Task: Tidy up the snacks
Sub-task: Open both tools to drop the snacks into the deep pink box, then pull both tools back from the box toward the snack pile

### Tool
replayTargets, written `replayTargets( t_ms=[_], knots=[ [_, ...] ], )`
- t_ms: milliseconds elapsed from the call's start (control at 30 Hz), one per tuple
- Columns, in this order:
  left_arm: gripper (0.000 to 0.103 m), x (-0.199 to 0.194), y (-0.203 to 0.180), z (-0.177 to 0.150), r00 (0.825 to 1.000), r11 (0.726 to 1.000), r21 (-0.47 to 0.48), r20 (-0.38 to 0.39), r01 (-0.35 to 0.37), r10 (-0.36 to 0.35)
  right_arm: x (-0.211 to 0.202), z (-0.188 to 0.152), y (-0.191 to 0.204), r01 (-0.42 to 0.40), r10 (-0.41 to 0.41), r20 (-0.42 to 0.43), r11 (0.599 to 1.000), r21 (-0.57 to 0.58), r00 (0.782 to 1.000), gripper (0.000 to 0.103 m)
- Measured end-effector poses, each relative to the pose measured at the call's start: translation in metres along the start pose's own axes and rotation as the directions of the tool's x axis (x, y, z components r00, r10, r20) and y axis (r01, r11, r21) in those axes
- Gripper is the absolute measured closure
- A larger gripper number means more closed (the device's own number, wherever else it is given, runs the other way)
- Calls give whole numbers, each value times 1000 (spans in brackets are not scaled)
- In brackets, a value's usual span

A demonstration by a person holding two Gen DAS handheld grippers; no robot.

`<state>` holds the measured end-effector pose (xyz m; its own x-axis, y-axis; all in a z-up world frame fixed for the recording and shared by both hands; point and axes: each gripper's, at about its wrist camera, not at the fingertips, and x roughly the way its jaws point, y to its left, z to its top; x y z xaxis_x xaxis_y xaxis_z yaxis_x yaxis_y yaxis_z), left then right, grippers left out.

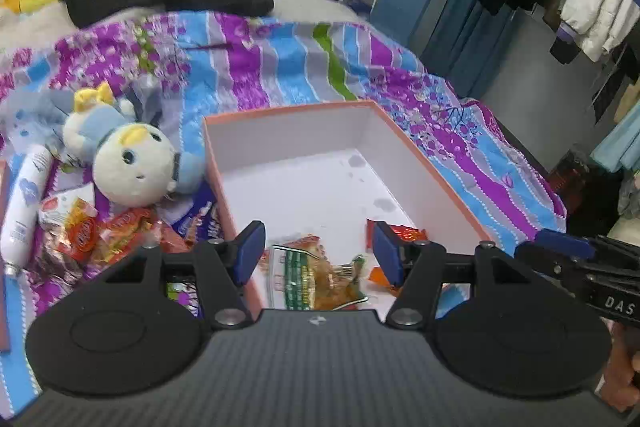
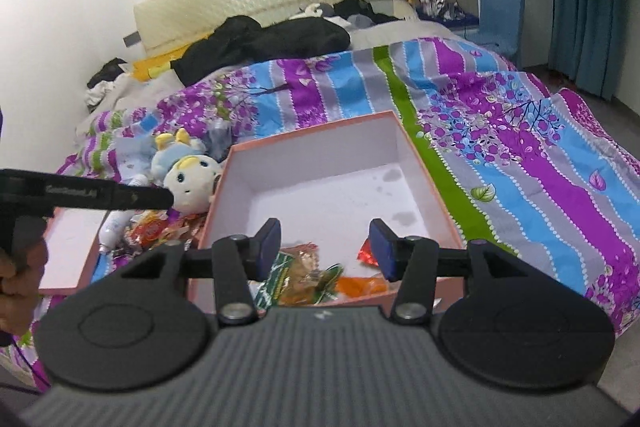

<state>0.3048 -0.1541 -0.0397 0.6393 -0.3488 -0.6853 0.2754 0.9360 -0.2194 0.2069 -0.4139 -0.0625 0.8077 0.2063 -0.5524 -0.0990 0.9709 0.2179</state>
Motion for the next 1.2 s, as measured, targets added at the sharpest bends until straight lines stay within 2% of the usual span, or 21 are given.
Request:
replayTargets(
  t_ms=[300,433,567,700,867,1033,1200],
  knots=[
    [38,-37,13,-62,994,999,41,107,-16,11,-26,-57,34,21,-20,77,999,-24,997,51],
    [38,-50,20,-91,992,999,45,126,-20,14,-33,-87,54,32,-30,92,999,-21,995,51],
    [38,-63,28,-119,993,999,40,118,-21,16,-37,-112,70,-9,9,85,1000,6,996,51],
    [38,-81,50,-144,991,999,-18,128,-28,31,-46,-130,90,-24,26,97,999,-22,995,51],
    [38,-108,75,-170,987,996,-51,133,-78,85,-55,-140,112,-43,50,116,997,-63,992,51],
    [38,-132,95,-196,982,988,-109,143,-105,120,-55,-149,126,-72,78,100,995,-68,992,51],
    [38,-145,114,-215,982,978,-179,134,-106,131,-51,-158,140,-63,70,89,995,-74,994,49]
  ],
)
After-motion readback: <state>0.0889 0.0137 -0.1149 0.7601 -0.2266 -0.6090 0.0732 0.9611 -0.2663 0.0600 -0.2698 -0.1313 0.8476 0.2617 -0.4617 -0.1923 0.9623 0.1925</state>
